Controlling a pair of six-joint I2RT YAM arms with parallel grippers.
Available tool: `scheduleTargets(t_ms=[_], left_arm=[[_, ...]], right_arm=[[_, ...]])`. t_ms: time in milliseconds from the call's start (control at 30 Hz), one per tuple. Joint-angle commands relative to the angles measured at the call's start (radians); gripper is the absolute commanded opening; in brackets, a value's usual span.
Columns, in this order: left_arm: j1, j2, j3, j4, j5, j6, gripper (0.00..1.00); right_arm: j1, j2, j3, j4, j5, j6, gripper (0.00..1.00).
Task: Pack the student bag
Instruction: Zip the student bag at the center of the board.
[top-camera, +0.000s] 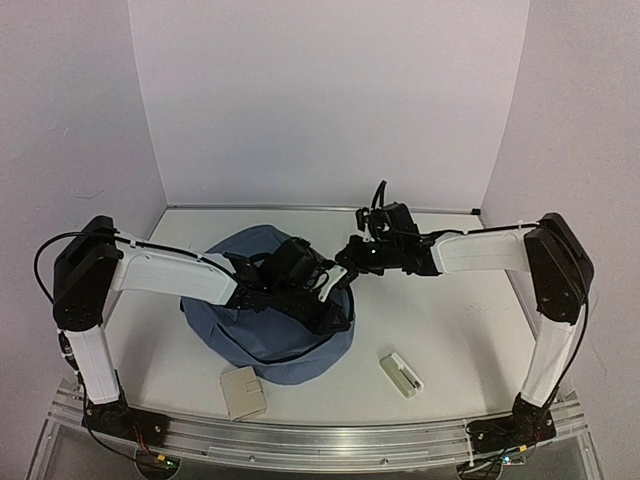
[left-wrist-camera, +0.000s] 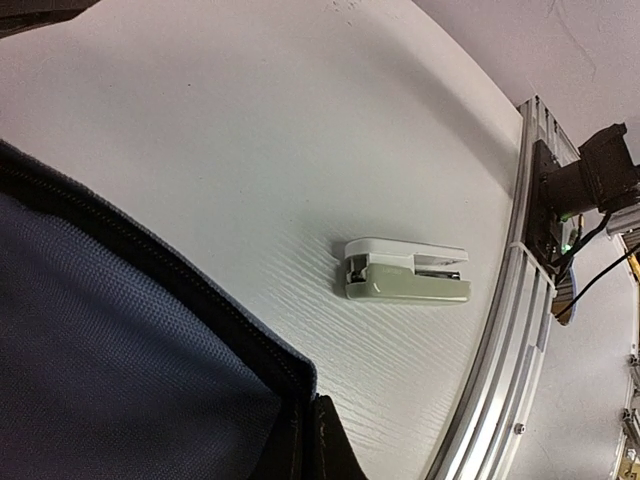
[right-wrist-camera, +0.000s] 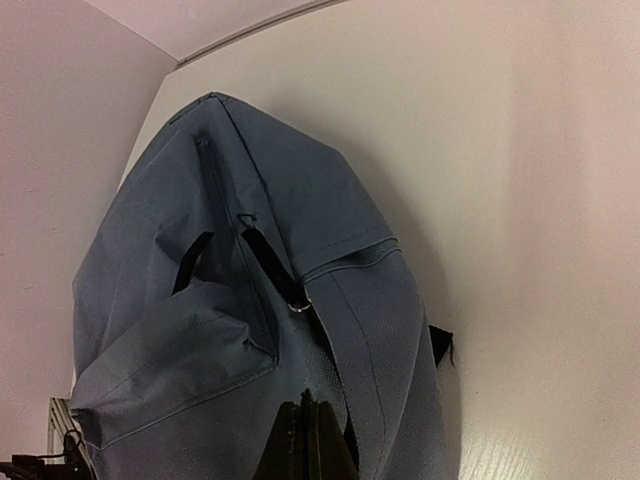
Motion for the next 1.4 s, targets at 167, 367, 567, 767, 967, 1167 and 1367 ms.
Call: scheduleTargets(t_ms=[167, 367, 567, 767, 967, 1167, 1367], left_arm=[[-0.022, -0.062, -0.027, -0.030, 0.093, 0.012, 0.00], [-0.022, -0.061, -0.028, -0.030, 0.103, 0.009, 0.00], [-0.022, -0.062, -0.038, -0.028, 0.110, 0.000, 0.00], [-0.022, -0.064, -0.043, -0.019, 0.108, -0.012, 0.00], [-0.022, -0.062, -0.043, 0.001, 0.077, -0.027, 0.00], [-0.018, -0.077, -0.045, -0.001, 0.003, -0.068, 0.00], [0.014, -0.140, -0.076, 0.016, 0.022, -0.109, 0.17]], right_arm=[[-0.008, 0.097, 0.144, 0.091, 0.073, -0.035, 0.00], [-0.007, 0.152, 0.202, 0.097, 0.059, -0.052, 0.00], [-0.009, 0.199, 0.259, 0.126, 0.030, -0.046, 0.00], [-0.016, 0.240, 0.298, 0.170, 0.010, -0.020, 0.00], [-0.024, 0.274, 0.351, 0.202, -0.012, 0.004, 0.00], [-0.025, 0.267, 0.361, 0.207, -0.045, -0.008, 0.00], [-0.030, 0.219, 0.368, 0.205, -0.070, -0.045, 0.19]])
